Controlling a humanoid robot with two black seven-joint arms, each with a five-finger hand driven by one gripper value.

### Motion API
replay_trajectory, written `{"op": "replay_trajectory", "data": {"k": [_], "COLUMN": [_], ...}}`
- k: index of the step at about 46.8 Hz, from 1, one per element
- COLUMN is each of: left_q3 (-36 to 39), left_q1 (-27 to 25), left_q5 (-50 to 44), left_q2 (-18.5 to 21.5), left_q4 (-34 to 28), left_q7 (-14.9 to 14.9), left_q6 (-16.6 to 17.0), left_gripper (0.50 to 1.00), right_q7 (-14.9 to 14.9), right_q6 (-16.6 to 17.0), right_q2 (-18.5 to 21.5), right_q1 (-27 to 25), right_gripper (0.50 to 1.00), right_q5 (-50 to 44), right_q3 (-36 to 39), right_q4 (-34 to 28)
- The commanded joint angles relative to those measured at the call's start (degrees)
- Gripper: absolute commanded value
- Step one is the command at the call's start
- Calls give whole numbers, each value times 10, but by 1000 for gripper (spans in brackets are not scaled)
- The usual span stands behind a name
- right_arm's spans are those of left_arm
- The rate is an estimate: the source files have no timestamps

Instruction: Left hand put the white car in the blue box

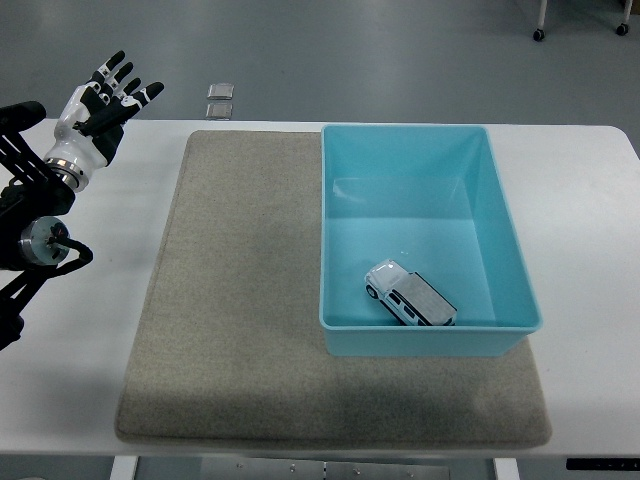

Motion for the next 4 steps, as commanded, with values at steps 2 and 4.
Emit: {"op": "replay_trajectory", "data": {"k": [2, 4], "left_q3": [1, 0], "left_q1": [0, -1], "left_q5": [1, 1], "left_q2": [-3, -3], "left_q4": [-1, -1], "left_q7": [-1, -1], "left_q6": [1, 0], "left_gripper": [1000, 1000], "right_q7": [-3, -3], "right_q6": [3, 4], "right_q2": [0, 0], "right_q1": [2, 1], "right_gripper": [936, 936], "right_q5": [-2, -2], "right_q3": [0, 0], "right_q4": [3, 4]}}
